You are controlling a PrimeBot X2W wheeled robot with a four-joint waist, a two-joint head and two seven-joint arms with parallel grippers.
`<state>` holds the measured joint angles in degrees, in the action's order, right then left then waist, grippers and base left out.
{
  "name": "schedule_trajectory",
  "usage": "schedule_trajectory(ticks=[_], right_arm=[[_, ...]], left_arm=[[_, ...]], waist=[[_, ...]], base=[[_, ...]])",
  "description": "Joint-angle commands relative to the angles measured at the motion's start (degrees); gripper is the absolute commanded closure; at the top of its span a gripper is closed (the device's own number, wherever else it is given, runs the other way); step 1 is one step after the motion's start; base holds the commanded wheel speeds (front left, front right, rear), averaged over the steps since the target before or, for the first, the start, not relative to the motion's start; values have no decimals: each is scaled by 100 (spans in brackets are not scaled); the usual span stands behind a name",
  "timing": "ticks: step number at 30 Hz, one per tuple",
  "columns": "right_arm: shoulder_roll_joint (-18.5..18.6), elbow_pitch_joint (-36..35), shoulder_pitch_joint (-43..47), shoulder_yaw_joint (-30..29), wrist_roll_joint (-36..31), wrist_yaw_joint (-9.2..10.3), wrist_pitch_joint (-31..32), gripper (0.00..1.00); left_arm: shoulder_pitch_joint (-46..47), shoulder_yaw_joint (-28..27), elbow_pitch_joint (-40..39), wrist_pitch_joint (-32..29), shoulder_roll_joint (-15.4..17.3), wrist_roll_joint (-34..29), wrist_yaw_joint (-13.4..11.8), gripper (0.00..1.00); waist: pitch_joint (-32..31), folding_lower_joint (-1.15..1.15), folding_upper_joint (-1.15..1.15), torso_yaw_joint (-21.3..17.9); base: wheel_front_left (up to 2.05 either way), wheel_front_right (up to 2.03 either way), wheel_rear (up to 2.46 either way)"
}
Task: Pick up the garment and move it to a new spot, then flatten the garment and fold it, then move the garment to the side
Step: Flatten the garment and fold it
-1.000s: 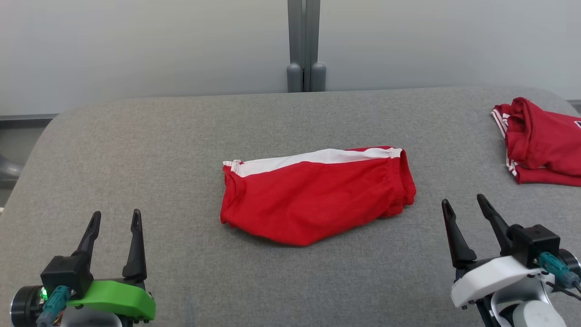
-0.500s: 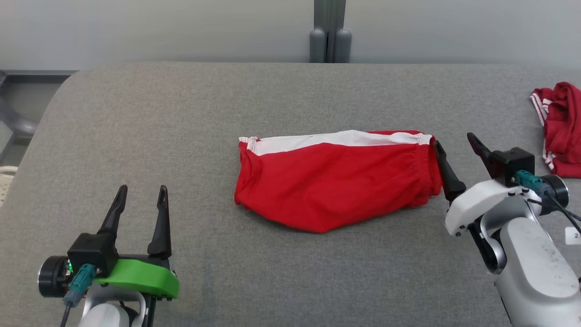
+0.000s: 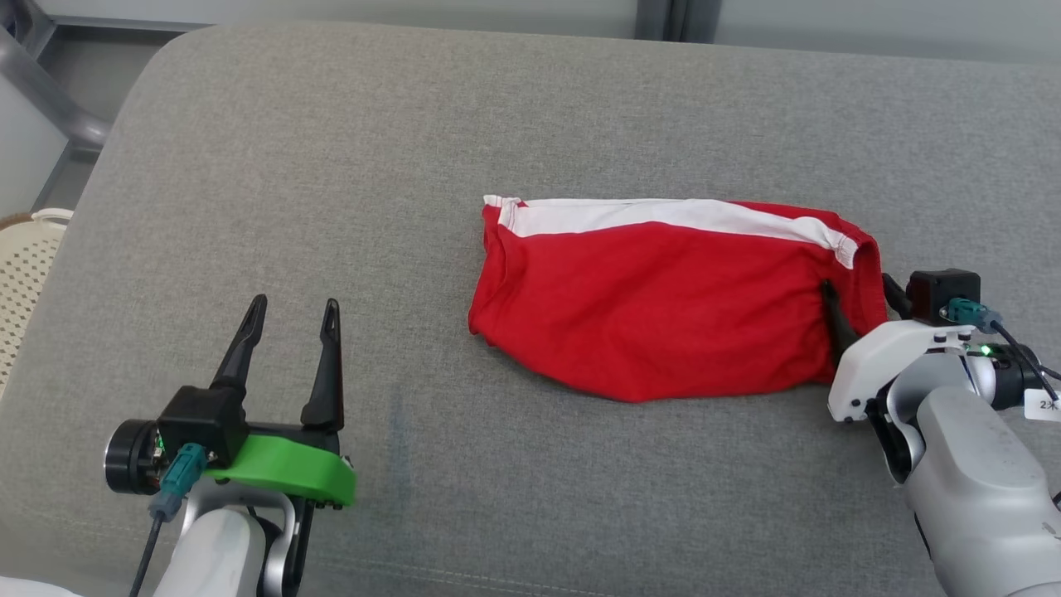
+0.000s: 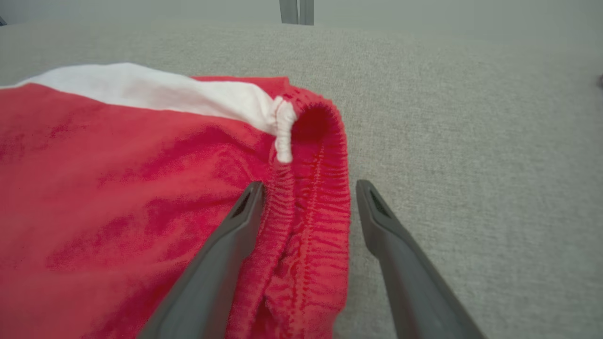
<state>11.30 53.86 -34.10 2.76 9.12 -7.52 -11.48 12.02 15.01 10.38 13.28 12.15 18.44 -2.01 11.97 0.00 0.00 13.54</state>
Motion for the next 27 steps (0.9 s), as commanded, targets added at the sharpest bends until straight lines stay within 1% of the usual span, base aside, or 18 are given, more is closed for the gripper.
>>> schedule_trajectory(ticks=[1,2,4,5,6,7,8,11,13,20,25,27], right_arm=[[-40,211,-61,-61,63,8,-48,0],[-57,339,-72,-93,94,8,-68,0],[-231,569,-69,-149,312,7,-85,0],[-322,662,-52,-138,414,5,-71,17],[-407,744,-28,-80,529,3,-42,65],[-447,785,-31,-23,620,3,-47,85],[-478,822,-44,48,697,3,-65,100],[-452,826,-126,203,900,4,-126,100],[-284,765,-194,341,1083,7,-214,100],[419,621,-121,652,1414,10,-231,100],[1028,426,-109,894,1703,10,106,100],[1151,337,-126,967,1834,10,278,100]], left_arm=[[114,15,61,48,-23,-13,27,0],[136,29,87,58,-41,-20,33,0],[183,51,143,95,-79,-28,29,0],[192,53,162,98,-90,-27,28,0],[196,54,184,105,-101,-28,31,0],[198,52,202,121,-104,-28,36,0],[197,47,221,133,-104,-26,39,0],[201,34,262,149,-98,-35,41,0],[167,23,288,154,-75,-41,36,0],[-51,-52,268,177,-22,1,-33,0],[-103,-77,224,187,-15,12,-49,0],[-105,-75,214,190,-18,12,-52,0]], waist=[[116,0,0,126],[120,0,0,136],[126,0,0,152],[126,0,0,149],[122,0,0,140],[117,0,0,130],[104,0,0,112],[63,0,0,54],[-13,0,0,-37],[-217,0,0,-357],[-261,0,0,-575],[-273,0,0,-631]], base=[[0,0,0],[0,0,0],[0,0,0],[0,0,0],[0,0,0],[0,0,0],[0,0,0],[0,0,0],[0,0,0],[0,0,0],[0,0,0],[0,0,0]])
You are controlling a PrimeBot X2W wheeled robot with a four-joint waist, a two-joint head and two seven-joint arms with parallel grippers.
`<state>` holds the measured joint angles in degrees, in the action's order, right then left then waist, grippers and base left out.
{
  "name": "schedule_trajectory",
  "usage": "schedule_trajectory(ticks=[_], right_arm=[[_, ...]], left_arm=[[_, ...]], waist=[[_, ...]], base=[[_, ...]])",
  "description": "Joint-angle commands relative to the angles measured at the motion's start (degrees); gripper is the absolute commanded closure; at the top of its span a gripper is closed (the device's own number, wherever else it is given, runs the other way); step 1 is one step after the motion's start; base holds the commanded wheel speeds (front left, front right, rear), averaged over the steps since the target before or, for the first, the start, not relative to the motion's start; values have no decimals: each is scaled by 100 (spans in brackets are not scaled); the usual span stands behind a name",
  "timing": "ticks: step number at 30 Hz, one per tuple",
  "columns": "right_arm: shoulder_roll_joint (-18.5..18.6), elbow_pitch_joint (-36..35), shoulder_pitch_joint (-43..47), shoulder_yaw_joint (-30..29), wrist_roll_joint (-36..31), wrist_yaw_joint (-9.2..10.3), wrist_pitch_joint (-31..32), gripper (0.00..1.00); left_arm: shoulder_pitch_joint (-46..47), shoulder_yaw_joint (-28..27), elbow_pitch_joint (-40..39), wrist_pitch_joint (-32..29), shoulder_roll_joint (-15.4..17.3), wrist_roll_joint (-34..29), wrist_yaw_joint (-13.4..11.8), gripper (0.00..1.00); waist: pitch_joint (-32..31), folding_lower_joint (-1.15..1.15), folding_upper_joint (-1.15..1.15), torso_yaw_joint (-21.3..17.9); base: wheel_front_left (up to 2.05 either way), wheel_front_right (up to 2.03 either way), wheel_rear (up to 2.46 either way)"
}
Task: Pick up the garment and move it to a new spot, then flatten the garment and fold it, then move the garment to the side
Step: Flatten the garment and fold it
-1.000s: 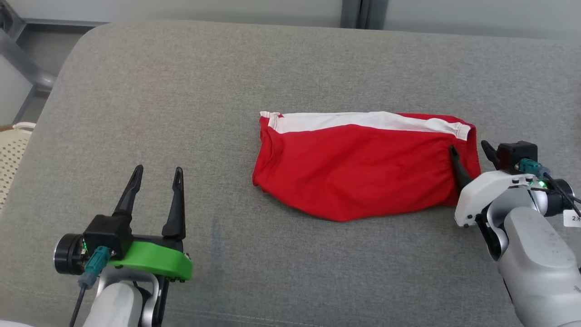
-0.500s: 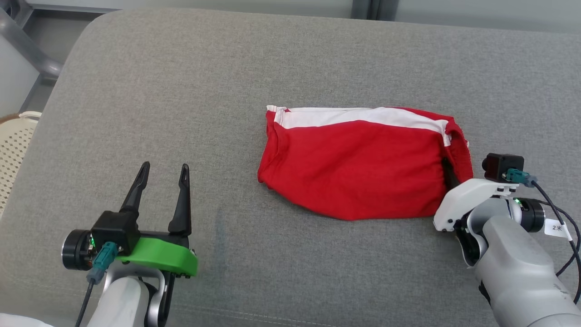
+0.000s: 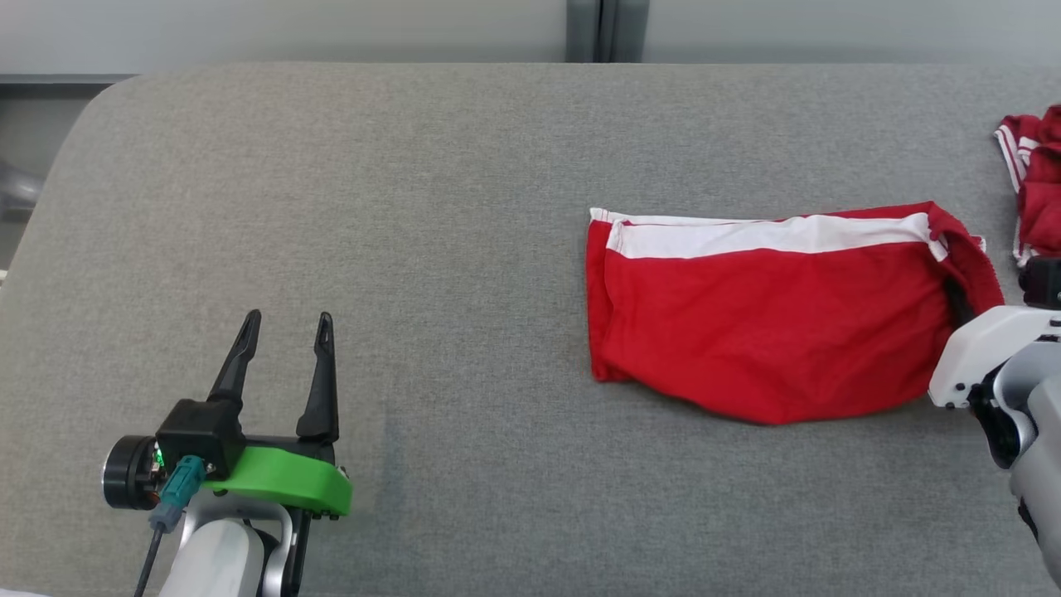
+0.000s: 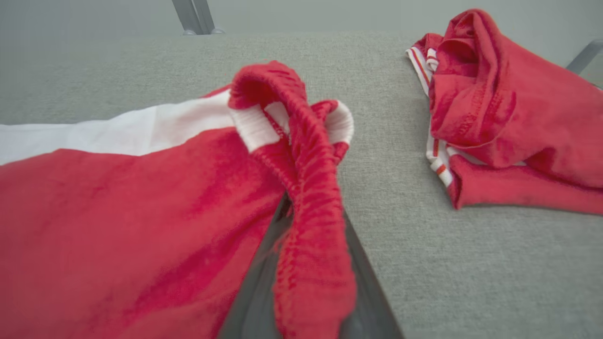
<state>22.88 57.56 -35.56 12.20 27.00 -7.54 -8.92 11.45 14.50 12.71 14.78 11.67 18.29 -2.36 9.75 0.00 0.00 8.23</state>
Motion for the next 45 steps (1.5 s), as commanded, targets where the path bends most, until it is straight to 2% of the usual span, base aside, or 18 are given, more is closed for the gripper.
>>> schedule_trajectory(ticks=[1,4,12,22,30,37,38,40,41,45], right_arm=[[40,-126,-12,68,136,12,114,100],[117,-386,-78,204,370,12,360,100],[-242,-1325,-44,446,1255,11,967,100],[-1007,-2171,19,560,1645,9,1388,100],[-1695,-1917,-122,434,1360,8,1343,100],[-1971,-1314,-343,451,1094,7,1008,100],[-1980,-1230,-374,472,1084,7,948,97],[-1989,-1085,-411,564,1015,7,827,14],[-1990,-1041,-421,619,1007,8,770,0],[-1990,-970,-482,821,841,8,408,0]], left_arm=[[-54,-35,-20,42,33,30,-28,0],[-87,-37,-24,38,37,31,-48,0],[-162,-29,8,39,28,58,-63,0],[-49,51,12,41,-39,36,-40,0],[85,116,44,44,-102,20,11,0],[225,164,105,45,-172,-31,74,0],[237,160,114,45,-178,-37,78,0],[246,159,136,45,-196,-53,93,0],[250,165,145,45,-210,-60,96,0],[216,135,183,45,-219,-69,108,0]], waist=[[-61,0,0,-138],[-95,0,0,-225],[-196,0,0,-379],[-130,0,0,-326],[66,0,0,-80],[220,0,0,118],[227,0,0,129],[228,0,0,143],[223,0,0,149],[128,0,0,115]], base=[[0,0,0],[0,0,0],[0,0,0],[0,0,0],[0,0,0],[0,0,0],[0,0,0],[0,0,0],[0,0,0],[0,0,0]])
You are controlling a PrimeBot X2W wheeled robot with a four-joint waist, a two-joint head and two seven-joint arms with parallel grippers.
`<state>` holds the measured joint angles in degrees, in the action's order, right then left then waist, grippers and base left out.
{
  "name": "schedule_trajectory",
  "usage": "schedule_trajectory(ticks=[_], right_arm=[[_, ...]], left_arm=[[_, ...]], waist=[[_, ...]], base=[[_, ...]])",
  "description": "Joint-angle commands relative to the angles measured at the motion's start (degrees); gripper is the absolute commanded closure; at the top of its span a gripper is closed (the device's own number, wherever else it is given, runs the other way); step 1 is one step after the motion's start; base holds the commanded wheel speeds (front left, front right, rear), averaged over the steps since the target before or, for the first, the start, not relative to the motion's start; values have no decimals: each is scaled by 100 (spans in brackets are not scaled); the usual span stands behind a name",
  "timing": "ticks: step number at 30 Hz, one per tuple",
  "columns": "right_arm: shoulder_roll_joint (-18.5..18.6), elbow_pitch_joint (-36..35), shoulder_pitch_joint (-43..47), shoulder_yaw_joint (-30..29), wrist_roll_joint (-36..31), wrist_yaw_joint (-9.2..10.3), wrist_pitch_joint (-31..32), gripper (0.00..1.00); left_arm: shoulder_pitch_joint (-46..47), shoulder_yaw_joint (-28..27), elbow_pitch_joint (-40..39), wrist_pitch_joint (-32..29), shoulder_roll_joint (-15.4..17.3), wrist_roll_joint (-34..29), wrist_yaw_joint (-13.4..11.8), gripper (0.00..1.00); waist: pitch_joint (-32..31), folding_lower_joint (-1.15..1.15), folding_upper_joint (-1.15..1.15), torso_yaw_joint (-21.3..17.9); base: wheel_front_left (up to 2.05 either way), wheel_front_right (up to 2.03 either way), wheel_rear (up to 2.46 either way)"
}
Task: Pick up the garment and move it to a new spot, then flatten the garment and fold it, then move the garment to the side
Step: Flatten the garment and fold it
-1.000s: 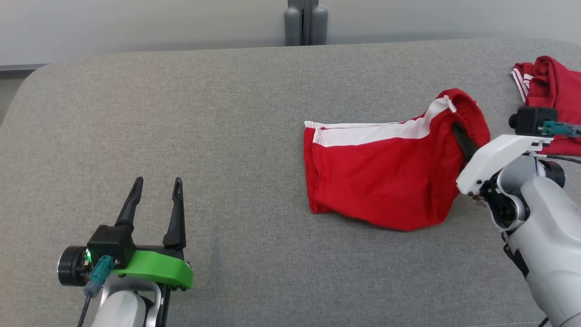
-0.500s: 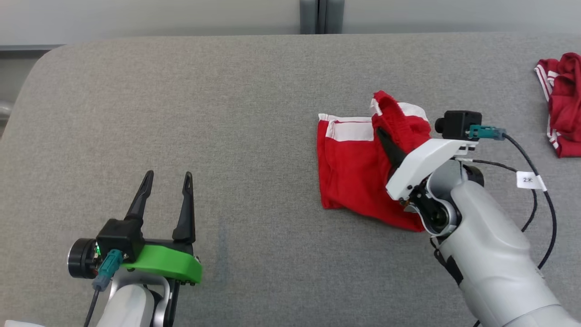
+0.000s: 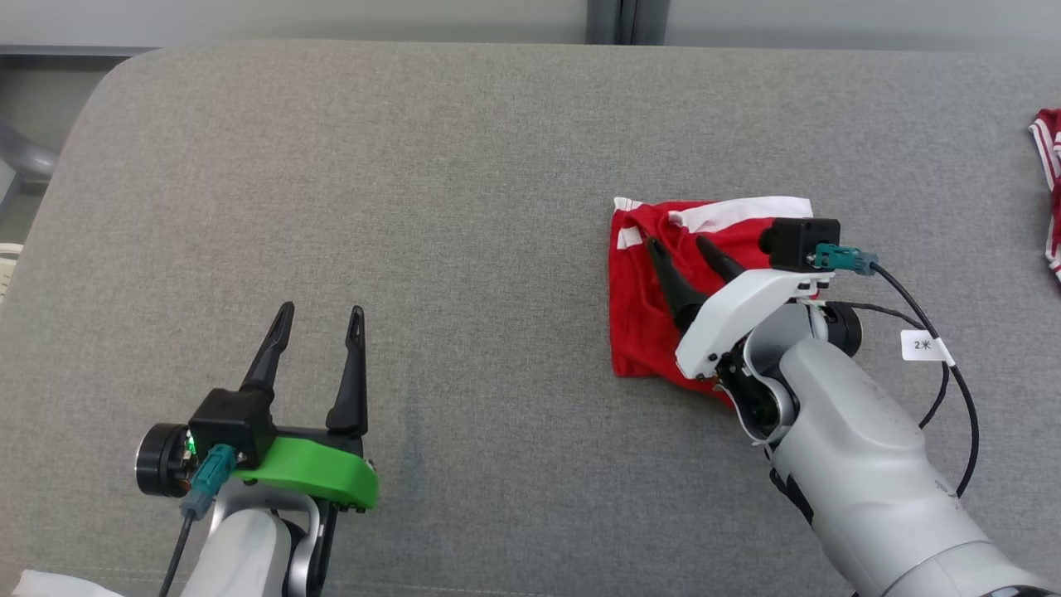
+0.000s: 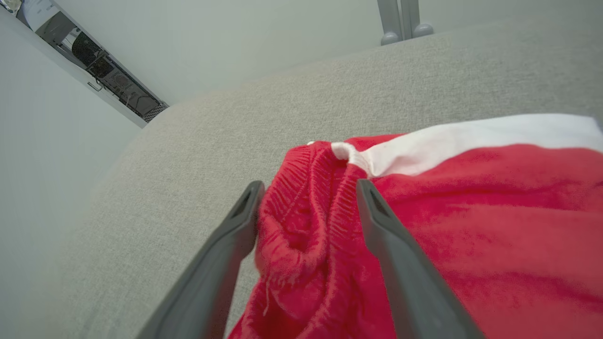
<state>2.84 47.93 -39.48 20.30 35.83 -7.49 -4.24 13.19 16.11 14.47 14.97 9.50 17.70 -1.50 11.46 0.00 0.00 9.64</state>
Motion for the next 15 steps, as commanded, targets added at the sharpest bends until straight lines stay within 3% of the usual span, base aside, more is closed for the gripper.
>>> schedule_trajectory(ticks=[1,6,15], right_arm=[[53,-26,-91,26,-116,2,-203,0],[363,-210,49,21,-369,2,-666,0],[1019,-1308,749,-297,-655,2,-1040,0]], left_arm=[[3,-38,7,26,5,-14,19,0],[-184,-140,-17,26,78,-21,-29,0],[-473,-366,-223,22,216,-51,-123,0]], waist=[[-79,0,0,-47],[-286,0,0,-223],[-626,0,0,-588]], base=[[0,0,0],[0,0,0],[0,0,0]])
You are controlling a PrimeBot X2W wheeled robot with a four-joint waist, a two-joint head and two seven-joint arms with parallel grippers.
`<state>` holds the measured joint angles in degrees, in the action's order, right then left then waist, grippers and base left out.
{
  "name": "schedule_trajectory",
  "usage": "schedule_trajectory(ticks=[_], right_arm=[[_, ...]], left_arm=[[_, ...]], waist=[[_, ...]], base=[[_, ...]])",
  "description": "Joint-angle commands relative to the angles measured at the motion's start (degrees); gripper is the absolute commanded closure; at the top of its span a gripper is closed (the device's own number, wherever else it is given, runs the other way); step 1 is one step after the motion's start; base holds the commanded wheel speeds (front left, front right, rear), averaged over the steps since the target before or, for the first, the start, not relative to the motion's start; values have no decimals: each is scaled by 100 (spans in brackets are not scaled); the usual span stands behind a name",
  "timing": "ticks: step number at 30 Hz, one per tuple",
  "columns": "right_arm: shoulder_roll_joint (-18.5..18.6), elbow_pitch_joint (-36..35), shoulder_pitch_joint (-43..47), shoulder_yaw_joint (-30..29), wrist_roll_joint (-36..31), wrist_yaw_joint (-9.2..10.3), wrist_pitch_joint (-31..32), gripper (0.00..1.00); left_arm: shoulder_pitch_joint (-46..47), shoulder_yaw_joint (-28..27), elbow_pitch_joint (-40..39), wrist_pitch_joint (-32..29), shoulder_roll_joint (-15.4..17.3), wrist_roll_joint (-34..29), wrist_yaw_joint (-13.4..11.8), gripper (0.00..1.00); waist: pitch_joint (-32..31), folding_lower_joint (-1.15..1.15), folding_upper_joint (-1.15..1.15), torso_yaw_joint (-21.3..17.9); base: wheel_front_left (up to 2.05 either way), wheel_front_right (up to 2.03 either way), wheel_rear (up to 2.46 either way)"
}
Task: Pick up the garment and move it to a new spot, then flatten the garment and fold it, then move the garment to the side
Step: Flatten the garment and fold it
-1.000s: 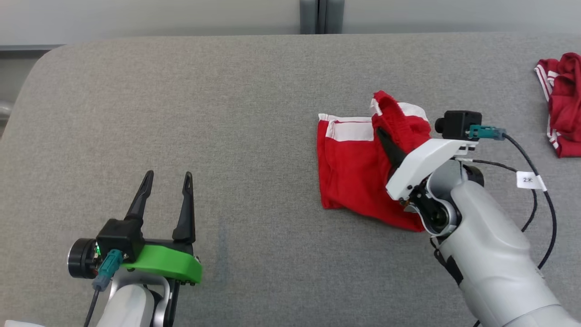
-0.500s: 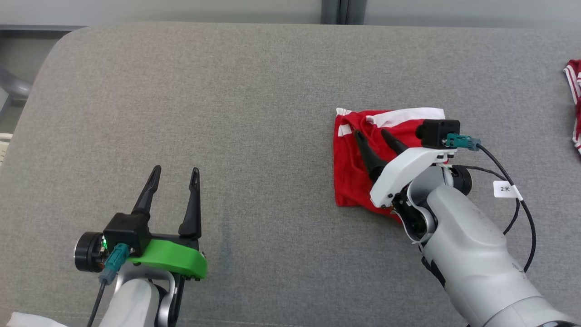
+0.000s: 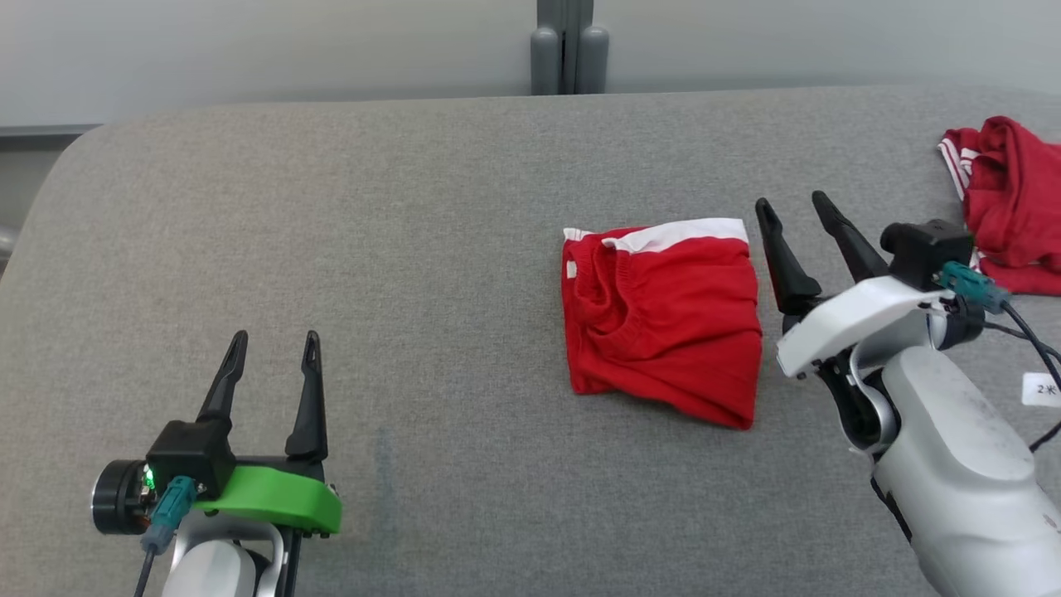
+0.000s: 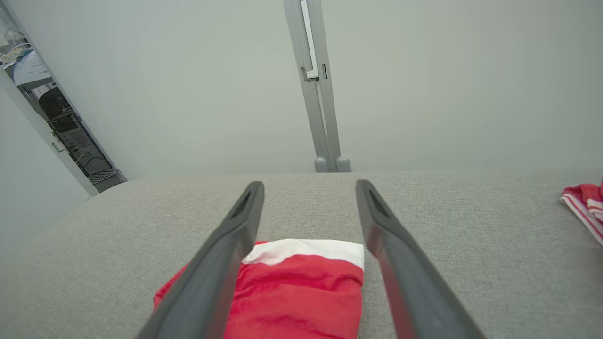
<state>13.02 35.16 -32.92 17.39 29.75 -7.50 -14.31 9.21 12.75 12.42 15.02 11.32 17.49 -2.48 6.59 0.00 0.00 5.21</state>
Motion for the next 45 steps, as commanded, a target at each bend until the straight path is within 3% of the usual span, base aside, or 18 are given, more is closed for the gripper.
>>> schedule_trajectory(ticks=[1,10,15,21,45], right_arm=[[38,-171,205,-59,-88,4,-46,0],[122,-1609,1563,-834,-634,4,-79,0],[-51,-2374,2352,-1289,-860,4,-85,0],[-275,-3001,3019,-1441,-1068,4,-87,0],[-703,-3486,3758,-1631,-1590,4,198,0]], left_arm=[[-98,-53,-38,17,51,-27,-39,0],[-378,-256,-235,16,184,11,-168,0],[-558,-330,-285,17,241,61,-219,0],[-807,-397,-337,0,332,112,-258,0],[-1047,-251,-309,-49,417,215,-221,0]], waist=[[-162,0,0,-175],[-379,0,0,-347],[-497,0,0,-375],[-625,0,0,-433],[-810,0,0,-329]], base=[[0,0,0],[0,0,0],[0,0,0],[0,0,0],[0,0,0]])
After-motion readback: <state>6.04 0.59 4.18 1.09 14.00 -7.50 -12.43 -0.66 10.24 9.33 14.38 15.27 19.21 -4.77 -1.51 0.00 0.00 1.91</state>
